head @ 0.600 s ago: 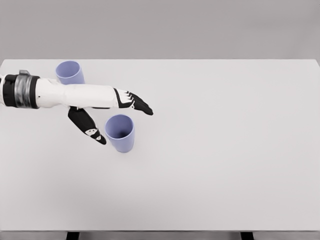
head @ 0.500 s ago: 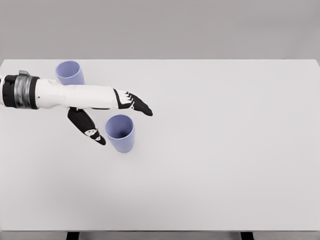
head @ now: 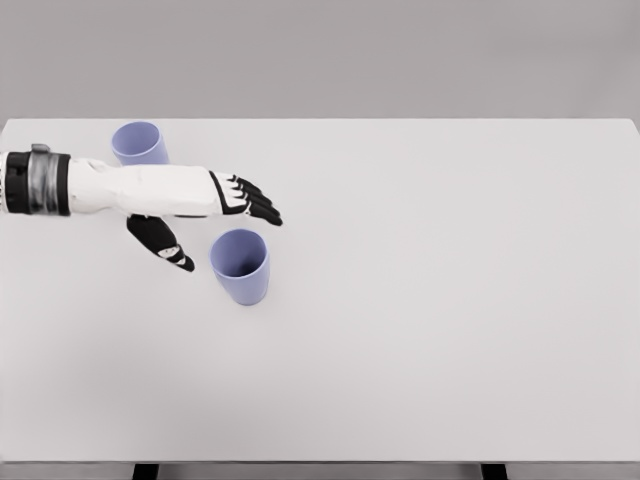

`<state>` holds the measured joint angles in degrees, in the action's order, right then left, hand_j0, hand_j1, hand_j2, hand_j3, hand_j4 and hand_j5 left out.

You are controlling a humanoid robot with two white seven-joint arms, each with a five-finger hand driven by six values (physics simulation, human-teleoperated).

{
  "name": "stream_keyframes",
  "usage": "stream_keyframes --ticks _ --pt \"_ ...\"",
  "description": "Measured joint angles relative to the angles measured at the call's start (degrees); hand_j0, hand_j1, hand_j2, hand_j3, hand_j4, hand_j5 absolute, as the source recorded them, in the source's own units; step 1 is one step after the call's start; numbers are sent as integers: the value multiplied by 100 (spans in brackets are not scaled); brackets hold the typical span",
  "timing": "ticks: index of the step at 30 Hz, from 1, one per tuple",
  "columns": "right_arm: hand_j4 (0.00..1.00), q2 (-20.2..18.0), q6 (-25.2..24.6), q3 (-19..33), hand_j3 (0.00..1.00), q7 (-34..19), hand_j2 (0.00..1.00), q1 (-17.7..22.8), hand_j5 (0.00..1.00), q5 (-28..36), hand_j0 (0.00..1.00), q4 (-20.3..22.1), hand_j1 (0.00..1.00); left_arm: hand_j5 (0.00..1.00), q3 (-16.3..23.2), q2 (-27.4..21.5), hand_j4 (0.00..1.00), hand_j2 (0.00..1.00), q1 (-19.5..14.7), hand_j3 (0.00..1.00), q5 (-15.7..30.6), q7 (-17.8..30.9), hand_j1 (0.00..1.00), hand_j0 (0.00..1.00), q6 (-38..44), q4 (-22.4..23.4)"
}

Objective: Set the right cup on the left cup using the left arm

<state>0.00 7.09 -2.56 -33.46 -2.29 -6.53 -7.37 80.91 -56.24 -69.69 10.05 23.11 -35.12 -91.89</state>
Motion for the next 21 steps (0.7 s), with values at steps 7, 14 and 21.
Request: stream_keyframes --ticks 7,14,21 --pt "100 0 0 0 100 1 100 0 100 0 100 0 100 100 -94 426 100 100 325 100 -187 -5 100 100 0 348" --pt "100 0 0 0 100 1 100 0 100 0 100 0 100 100 -265 551 100 100 650 100 -368 -10 100 100 0 659" --pt "100 0 0 0 100 1 100 0 100 0 100 0 100 100 -436 629 100 100 799 100 -590 -10 100 100 0 897"
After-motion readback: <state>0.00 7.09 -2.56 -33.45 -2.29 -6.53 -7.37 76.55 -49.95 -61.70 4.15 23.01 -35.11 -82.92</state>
